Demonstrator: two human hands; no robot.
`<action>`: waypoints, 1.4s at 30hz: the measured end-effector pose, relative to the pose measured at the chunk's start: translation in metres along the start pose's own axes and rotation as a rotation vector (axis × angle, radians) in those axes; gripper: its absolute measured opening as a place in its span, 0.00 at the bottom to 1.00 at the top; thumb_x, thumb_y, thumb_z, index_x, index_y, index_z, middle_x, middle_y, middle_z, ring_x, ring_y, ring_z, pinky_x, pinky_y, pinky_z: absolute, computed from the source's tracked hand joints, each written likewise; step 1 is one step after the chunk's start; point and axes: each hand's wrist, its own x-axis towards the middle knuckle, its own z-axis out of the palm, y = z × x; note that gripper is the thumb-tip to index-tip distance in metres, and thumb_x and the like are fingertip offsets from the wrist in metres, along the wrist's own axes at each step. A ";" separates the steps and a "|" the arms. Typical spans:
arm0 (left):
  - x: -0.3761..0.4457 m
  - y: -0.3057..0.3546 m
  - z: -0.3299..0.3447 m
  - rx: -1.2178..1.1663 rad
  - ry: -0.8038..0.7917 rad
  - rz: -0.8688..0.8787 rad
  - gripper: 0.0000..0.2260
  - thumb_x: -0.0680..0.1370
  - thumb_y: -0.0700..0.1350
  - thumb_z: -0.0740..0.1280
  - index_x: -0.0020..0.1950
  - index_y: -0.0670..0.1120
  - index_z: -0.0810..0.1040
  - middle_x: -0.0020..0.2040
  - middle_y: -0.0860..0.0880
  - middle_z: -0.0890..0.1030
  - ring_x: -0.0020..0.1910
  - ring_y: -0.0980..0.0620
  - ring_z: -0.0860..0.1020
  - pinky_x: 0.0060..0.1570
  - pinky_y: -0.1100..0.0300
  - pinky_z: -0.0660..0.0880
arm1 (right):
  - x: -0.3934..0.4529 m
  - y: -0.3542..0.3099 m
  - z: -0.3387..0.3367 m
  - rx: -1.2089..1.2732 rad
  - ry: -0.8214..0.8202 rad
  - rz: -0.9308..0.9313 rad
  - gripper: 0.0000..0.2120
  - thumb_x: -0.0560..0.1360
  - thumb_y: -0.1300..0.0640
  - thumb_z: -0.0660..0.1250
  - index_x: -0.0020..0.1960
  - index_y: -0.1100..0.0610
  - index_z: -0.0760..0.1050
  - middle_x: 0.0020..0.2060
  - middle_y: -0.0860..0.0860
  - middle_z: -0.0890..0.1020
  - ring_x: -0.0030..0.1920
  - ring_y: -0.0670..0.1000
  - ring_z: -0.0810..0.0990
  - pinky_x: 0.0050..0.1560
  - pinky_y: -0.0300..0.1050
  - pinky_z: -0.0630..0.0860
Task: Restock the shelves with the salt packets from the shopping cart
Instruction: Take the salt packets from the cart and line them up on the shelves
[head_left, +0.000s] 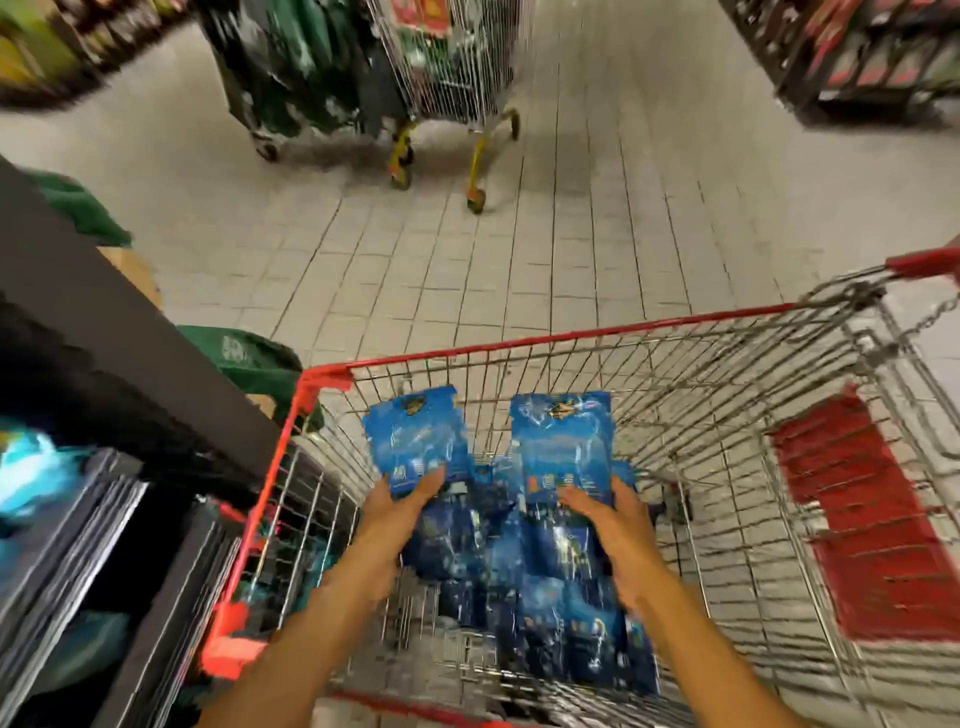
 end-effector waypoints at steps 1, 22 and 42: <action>-0.014 0.010 -0.010 -0.020 -0.011 0.041 0.19 0.71 0.54 0.76 0.59 0.56 0.75 0.60 0.49 0.80 0.59 0.43 0.78 0.63 0.40 0.74 | -0.013 -0.011 0.006 0.016 -0.003 -0.035 0.38 0.61 0.45 0.80 0.68 0.51 0.73 0.55 0.40 0.84 0.53 0.40 0.83 0.50 0.38 0.78; -0.312 0.133 -0.270 -0.139 0.355 0.921 0.23 0.66 0.52 0.77 0.58 0.47 0.80 0.53 0.53 0.86 0.52 0.54 0.84 0.48 0.62 0.80 | -0.262 -0.201 0.259 0.172 -0.688 -0.581 0.27 0.56 0.53 0.78 0.54 0.58 0.81 0.48 0.57 0.87 0.43 0.54 0.87 0.36 0.44 0.81; -0.529 0.147 -0.510 -0.163 1.262 0.921 0.10 0.74 0.38 0.74 0.54 0.43 0.81 0.50 0.45 0.86 0.48 0.48 0.84 0.50 0.50 0.82 | -0.466 -0.280 0.563 0.115 -1.511 -0.625 0.19 0.70 0.65 0.74 0.60 0.60 0.79 0.52 0.55 0.86 0.51 0.54 0.85 0.54 0.50 0.81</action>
